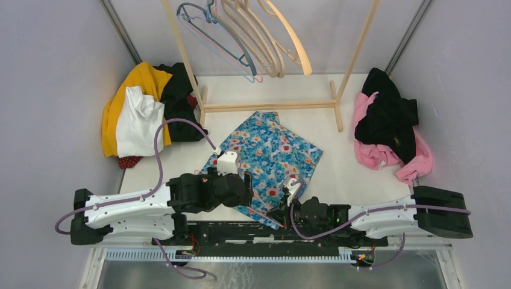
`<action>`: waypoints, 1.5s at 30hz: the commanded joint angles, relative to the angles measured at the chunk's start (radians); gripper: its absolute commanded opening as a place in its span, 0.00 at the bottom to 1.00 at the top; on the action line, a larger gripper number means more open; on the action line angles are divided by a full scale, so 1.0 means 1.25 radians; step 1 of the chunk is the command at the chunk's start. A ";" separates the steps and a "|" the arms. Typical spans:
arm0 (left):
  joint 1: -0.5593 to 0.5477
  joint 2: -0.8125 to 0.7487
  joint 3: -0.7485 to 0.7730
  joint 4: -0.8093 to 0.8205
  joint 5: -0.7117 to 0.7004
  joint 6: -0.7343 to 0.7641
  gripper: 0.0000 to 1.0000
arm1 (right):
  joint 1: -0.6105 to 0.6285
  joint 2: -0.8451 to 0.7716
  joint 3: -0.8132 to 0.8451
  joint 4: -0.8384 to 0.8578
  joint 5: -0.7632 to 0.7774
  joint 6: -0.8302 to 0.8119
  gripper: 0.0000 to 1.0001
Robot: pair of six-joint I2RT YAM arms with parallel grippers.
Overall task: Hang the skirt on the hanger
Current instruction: Hang the skirt on the hanger.
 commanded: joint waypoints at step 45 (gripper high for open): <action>0.000 -0.034 -0.013 0.033 0.005 -0.015 0.99 | 0.290 0.287 0.133 0.145 0.333 0.116 0.01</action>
